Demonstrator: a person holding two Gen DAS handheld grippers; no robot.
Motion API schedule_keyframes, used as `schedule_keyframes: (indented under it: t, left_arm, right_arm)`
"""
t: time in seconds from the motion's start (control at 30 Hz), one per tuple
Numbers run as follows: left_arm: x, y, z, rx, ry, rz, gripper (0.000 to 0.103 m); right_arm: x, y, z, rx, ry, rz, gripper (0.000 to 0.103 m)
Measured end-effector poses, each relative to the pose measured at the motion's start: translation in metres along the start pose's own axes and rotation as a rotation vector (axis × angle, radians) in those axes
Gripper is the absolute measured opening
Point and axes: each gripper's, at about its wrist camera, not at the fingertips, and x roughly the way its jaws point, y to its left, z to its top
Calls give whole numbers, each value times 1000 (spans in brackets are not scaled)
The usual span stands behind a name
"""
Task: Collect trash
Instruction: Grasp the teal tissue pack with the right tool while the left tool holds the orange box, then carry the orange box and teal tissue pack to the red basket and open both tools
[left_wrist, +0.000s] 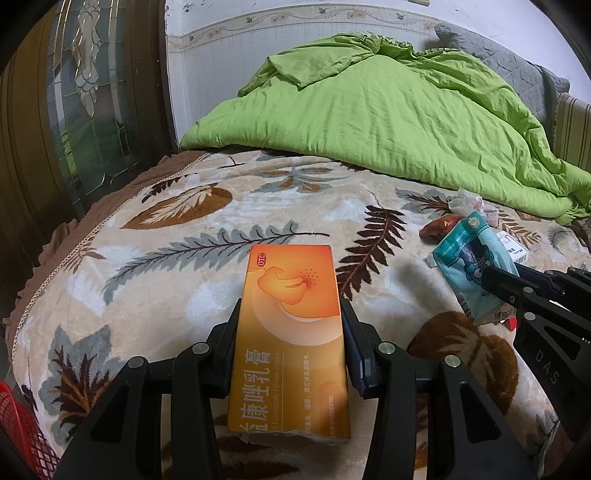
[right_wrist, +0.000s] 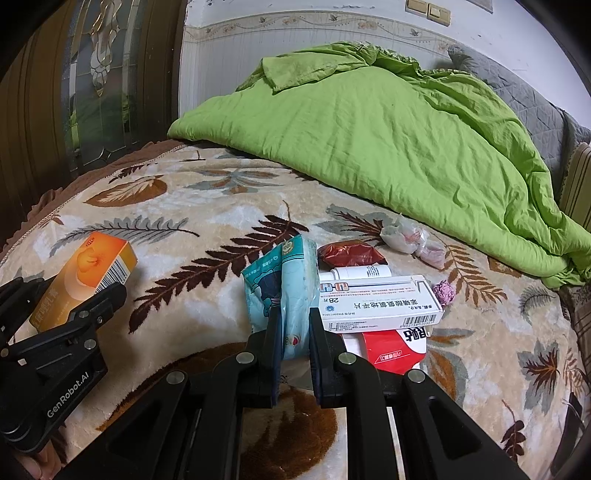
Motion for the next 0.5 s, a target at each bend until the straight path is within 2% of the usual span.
schedule_keyframes:
  t: [0.5]
  left_arm:
    - [-3,0,2,0,-3,3,46]
  right_arm:
    - [0,2,0,-1,0,3,14]
